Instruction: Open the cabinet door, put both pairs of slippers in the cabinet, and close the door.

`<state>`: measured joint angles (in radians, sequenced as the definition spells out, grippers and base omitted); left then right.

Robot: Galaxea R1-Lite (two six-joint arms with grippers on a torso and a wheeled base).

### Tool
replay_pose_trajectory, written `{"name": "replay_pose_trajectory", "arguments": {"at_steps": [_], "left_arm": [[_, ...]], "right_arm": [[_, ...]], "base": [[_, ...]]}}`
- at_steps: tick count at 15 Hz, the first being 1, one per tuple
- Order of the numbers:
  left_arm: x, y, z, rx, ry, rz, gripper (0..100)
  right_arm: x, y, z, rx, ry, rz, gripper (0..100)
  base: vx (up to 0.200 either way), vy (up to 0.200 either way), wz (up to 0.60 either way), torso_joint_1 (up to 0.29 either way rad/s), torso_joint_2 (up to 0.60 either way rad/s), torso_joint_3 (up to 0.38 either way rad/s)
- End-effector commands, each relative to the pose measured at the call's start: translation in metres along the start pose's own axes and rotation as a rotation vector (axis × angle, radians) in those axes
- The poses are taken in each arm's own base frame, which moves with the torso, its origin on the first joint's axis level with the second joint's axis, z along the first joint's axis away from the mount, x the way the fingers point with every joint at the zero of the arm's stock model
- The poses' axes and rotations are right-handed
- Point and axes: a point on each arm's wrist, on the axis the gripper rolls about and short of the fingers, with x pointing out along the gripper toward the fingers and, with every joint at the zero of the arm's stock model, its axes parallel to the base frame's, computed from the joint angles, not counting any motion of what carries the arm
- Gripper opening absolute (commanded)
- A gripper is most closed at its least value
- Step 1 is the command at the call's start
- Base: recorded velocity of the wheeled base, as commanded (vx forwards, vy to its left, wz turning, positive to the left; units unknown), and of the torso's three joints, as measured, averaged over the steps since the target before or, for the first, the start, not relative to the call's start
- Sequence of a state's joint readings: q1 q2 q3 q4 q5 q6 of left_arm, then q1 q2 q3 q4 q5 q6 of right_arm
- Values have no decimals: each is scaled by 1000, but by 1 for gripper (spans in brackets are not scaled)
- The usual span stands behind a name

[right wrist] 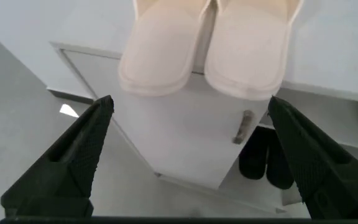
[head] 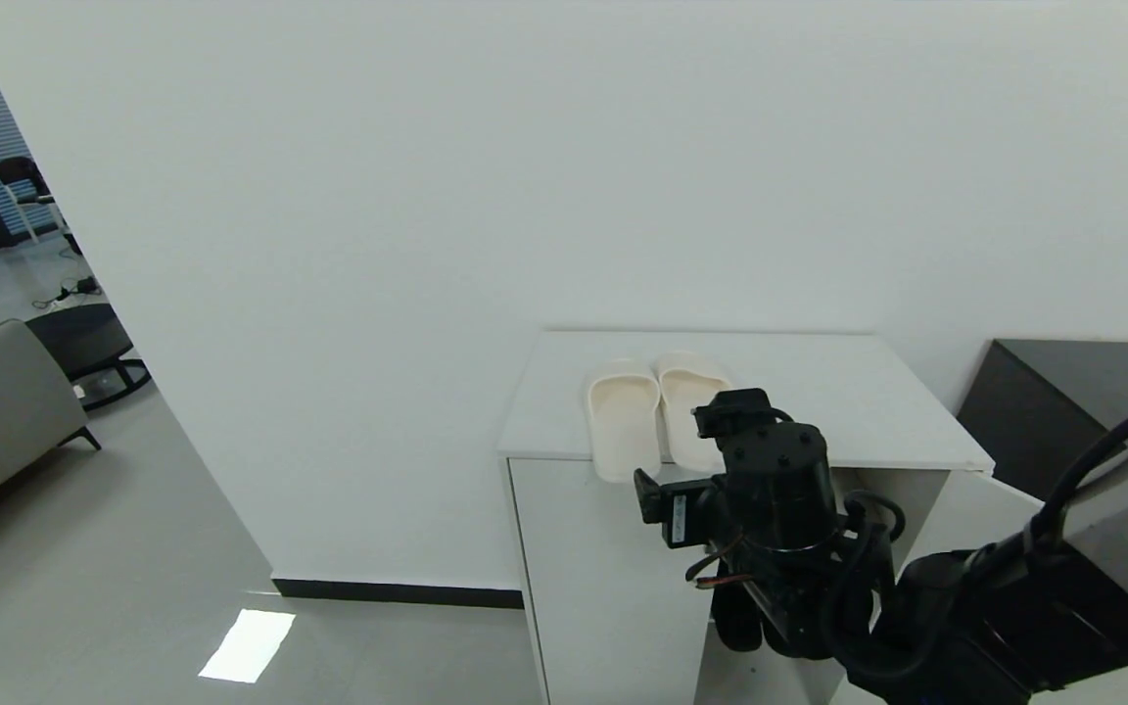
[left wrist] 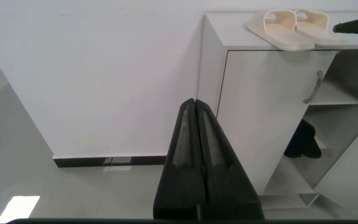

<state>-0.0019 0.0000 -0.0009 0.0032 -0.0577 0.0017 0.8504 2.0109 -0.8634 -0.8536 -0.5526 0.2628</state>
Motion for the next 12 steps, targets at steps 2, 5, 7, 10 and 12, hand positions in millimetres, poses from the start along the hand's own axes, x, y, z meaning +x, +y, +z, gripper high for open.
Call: {"name": "replay_pose_trajectory", "arguments": {"at_steps": [2,5,7,10,12], "left_arm": [[0,0,0,0,1,0,0],[0,0,0,0,2,0,0],[0,0,0,0,2,0,0],[0,0,0,0,1,0,0],[0,0,0,-2,1,0,0]], "right_arm": [[13,2,-8,-25,8,-7,100],[23,3,-7,-26,-4,-14,100],[31,3,-7,-27,-8,-22,100],[48,4,-11,-44,-10,-29,100],[62,1,-16,-54,-5,-48,100]], "base": [[200,0,0,-7,-5,2],[200,0,0,12,4,1],[200,0,0,10,2,5],[133,0,0,5,3,0],[0,0,0,0,0,0]]}}
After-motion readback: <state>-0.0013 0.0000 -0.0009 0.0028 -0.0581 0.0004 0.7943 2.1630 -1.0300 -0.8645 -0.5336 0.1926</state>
